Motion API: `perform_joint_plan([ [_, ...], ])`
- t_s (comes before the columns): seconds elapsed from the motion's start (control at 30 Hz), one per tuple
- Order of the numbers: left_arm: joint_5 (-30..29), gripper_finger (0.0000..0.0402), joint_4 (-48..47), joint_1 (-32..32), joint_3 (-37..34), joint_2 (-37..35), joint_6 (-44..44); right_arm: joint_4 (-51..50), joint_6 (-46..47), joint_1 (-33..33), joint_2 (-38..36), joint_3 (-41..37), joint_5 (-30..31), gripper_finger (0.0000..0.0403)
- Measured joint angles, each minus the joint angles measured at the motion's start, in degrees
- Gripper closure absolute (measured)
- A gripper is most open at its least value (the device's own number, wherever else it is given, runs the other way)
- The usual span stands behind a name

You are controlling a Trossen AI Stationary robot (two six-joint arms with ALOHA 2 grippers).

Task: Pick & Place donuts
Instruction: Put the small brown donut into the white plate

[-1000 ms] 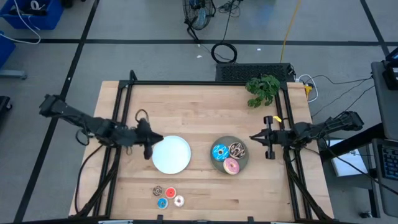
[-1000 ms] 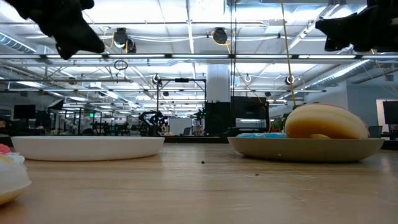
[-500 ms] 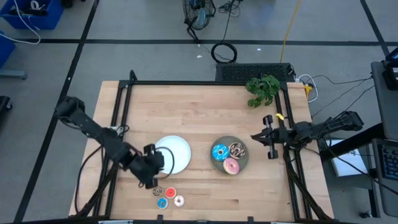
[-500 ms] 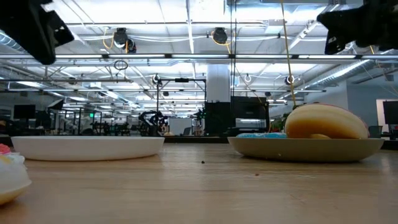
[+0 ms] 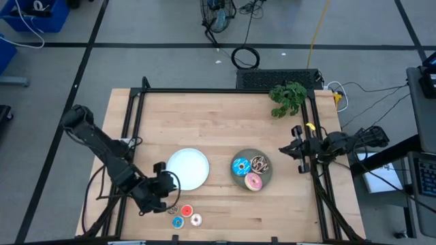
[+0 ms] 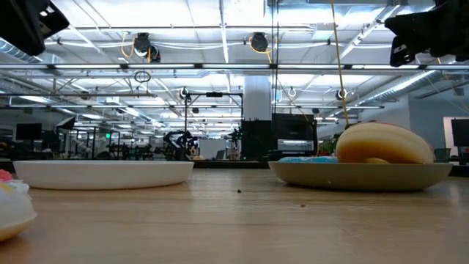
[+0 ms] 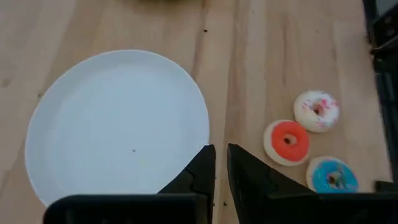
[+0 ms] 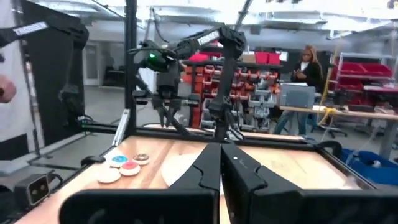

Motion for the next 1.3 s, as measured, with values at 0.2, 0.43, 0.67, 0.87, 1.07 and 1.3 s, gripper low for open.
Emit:
perform_joint_plan([
  [0.2, 2.2, 0.0355, 0.3, -0.8, 0.0, 3.0, -3.0, 6.9, -2.6, 0.0, 0.4, -3.7, -7.7, 0.0403],
  [0.43, 10.2, 0.0355, 0.6, -0.2, 0.0, 9.9, -3.1, 12.2, -3.9, 0.0, 0.3, -4.6, -4.3, 0.0403],
  [0.67, 16.7, 0.0305, 4.1, -0.3, 2.6, 12.6, -8.1, 9.3, -3.5, 0.0, 0.4, -4.7, -4.5, 0.0403],
  [0.87, 16.4, 0.0186, 3.3, 0.1, 5.5, 14.8, -7.9, 9.7, -3.9, 0.0, 0.4, -4.7, -4.5, 0.0403],
  [1.07, 18.7, 0.0141, -0.8, 0.5, 5.5, 17.4, -5.7, 10.1, -3.7, 0.0, 0.4, -4.8, -4.5, 0.0403],
  [1.3, 20.8, 0.0157, -2.0, 0.8, 5.5, 19.3, -4.5, 10.8, -3.8, 0.0, 0.4, -4.8, -4.5, 0.0403],
])
